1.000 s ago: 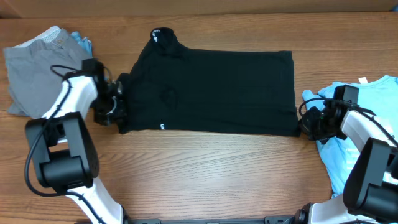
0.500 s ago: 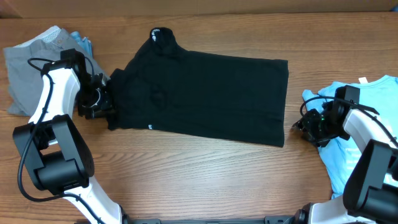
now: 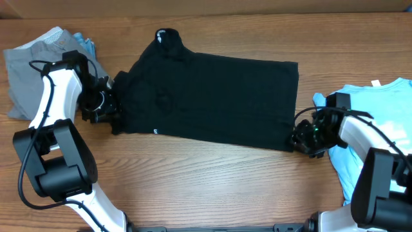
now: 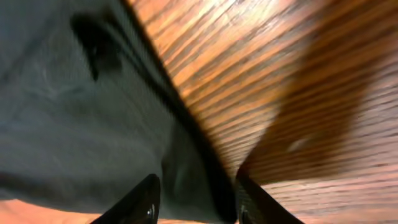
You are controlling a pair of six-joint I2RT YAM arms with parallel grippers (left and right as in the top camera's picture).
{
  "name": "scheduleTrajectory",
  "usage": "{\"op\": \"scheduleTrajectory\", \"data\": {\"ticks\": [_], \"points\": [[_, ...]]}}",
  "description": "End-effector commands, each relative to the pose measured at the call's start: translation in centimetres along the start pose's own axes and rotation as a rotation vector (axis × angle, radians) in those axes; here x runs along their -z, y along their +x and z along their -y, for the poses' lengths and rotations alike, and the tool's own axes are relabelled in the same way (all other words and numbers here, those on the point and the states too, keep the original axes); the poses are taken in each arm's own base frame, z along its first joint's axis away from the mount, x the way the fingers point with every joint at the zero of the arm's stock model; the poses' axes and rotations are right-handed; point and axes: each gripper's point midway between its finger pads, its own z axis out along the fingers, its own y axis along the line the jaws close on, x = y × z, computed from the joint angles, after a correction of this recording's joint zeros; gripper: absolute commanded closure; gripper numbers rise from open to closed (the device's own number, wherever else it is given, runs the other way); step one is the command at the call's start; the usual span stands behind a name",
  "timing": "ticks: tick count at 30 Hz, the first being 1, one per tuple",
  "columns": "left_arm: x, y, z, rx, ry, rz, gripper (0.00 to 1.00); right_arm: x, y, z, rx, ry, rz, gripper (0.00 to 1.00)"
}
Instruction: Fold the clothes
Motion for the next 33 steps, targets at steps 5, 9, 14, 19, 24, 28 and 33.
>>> {"op": "scheduleTrajectory", "data": {"ticks": [5,9,14,19,24,28,33], "points": [[6.4,-1.8,2.0,-0.104,0.023,0.132,0.57,-0.3,0.3,-0.5,-0.037,-0.037,0.009,0.68],[9.9,-1.0,2.9,-0.119,0.017,0.193,0.58,-0.2,0.4,-0.7,-0.038,-0.053,-0.001,0.85],[13.0,1.1,3.5,-0.130,0.003,0.242,0.57,-0.1,0.1,-0.3,-0.048,-0.034,0.014,0.96],[13.6,3.1,3.2,-0.117,-0.025,0.208,0.58,0.4,-0.3,0.4,-0.057,0.001,0.027,0.96],[11.1,4.2,2.4,-0.089,-0.029,0.133,0.57,0.4,-0.4,0.4,-0.044,0.002,0.033,0.96],[6.9,4.7,1.3,-0.031,-0.035,0.083,0.53,0.4,-0.6,0.6,-0.043,0.015,0.044,0.96],[2.4,5.0,0.2,0.003,-0.033,0.069,0.50,0.5,-0.7,0.7,-0.045,0.020,0.048,0.96]]}}
